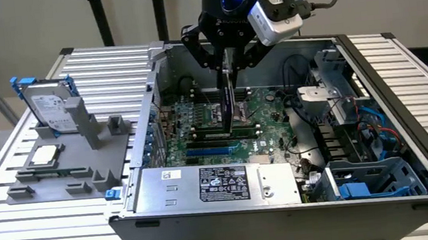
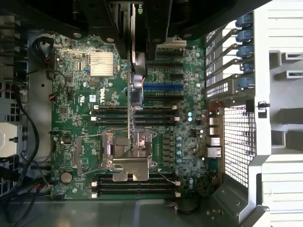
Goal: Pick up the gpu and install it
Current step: 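Pick up the gpu and move the gpu toward the slot, then insert the gpu into the slot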
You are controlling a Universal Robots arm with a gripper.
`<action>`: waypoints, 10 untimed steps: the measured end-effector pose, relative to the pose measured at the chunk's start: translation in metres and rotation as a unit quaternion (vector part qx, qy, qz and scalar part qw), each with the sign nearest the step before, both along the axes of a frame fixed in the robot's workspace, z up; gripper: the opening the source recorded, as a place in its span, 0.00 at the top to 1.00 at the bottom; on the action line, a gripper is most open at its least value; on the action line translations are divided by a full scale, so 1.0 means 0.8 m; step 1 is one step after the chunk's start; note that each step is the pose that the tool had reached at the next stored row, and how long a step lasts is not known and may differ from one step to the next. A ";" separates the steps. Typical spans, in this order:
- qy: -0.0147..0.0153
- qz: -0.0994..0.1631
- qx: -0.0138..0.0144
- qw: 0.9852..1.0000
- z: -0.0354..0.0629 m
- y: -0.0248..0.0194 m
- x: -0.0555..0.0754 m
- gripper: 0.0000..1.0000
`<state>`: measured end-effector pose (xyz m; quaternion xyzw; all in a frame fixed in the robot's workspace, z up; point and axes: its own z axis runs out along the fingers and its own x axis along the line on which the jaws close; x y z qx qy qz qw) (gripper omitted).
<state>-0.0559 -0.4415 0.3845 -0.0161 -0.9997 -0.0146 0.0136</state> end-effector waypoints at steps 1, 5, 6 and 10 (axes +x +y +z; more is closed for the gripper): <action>0.000 0.000 0.000 1.000 0.000 0.0000 0.000 1.00; 0.000 0.000 0.000 1.000 0.000 0.0000 0.000 1.00; 0.000 0.000 0.000 1.000 0.000 0.0000 0.000 1.00; -0.001 0.002 0.000 1.000 0.000 0.0004 -0.001 1.00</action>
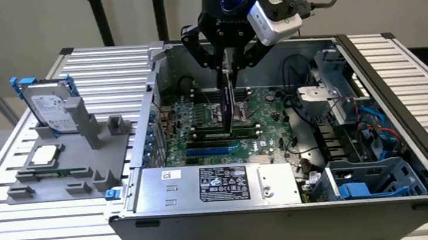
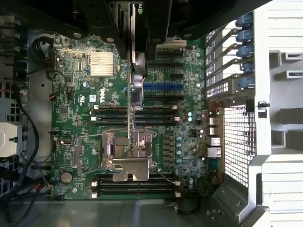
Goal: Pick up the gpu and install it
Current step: 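Insert the gpu into the slot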
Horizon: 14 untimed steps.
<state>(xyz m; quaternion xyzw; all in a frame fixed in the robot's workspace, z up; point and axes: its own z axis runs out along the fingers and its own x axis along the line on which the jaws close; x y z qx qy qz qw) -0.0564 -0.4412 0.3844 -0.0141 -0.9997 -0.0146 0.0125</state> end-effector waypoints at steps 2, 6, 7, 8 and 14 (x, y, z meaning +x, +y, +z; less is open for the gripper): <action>0.000 0.017 0.000 1.000 0.000 0.0000 0.000 1.00; 0.000 0.053 0.000 0.999 -0.002 0.0000 0.000 1.00; 0.000 0.062 0.000 0.998 -0.002 0.0000 0.000 1.00; 0.000 0.072 0.000 0.997 -0.003 0.0000 0.000 1.00; 0.000 0.126 0.000 0.992 -0.006 0.0000 0.000 1.00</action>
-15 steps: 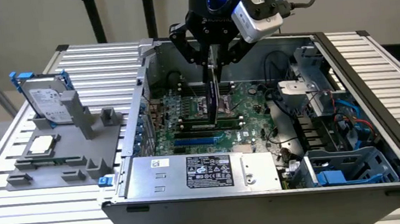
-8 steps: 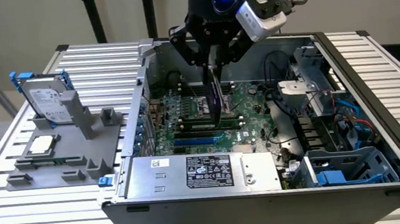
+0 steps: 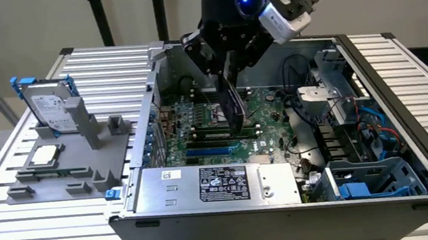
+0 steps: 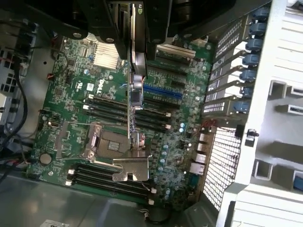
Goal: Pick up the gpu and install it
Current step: 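Insert the gpu into the slot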
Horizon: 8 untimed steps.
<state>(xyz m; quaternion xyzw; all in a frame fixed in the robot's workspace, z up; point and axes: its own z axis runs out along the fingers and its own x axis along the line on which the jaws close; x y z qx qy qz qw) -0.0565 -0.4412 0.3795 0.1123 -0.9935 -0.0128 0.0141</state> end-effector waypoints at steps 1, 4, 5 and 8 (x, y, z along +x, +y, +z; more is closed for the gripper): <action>0.000 0.009 0.000 1.000 -0.001 0.0000 0.000 1.00; 0.000 0.036 0.000 0.999 -0.003 0.0000 0.000 1.00; 0.000 0.045 0.000 0.999 -0.004 0.0000 0.000 1.00; 0.000 0.072 0.000 0.997 -0.006 0.0000 0.000 1.00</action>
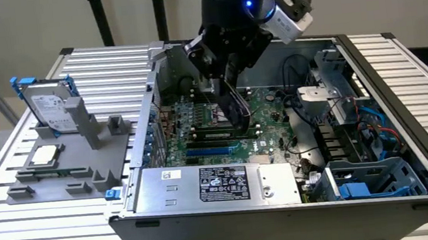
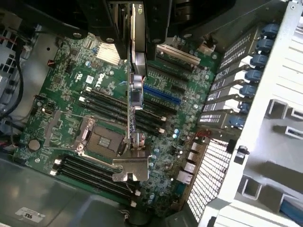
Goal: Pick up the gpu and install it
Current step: 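Insert the gpu into the slot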
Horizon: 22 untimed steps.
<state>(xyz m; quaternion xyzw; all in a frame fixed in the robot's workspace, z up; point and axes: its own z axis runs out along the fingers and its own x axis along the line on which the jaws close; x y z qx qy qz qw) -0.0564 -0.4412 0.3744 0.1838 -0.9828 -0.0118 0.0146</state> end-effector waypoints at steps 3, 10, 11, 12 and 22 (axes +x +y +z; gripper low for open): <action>0.000 0.027 0.000 1.000 -0.003 0.0000 0.000 1.00; -0.002 0.091 0.000 0.996 -0.009 0.0000 0.000 1.00; -0.002 0.100 0.000 0.995 -0.010 0.0000 0.000 1.00; -0.002 0.109 0.000 0.994 -0.010 0.0000 0.000 1.00; -0.005 0.199 0.000 0.980 -0.019 0.0000 0.000 1.00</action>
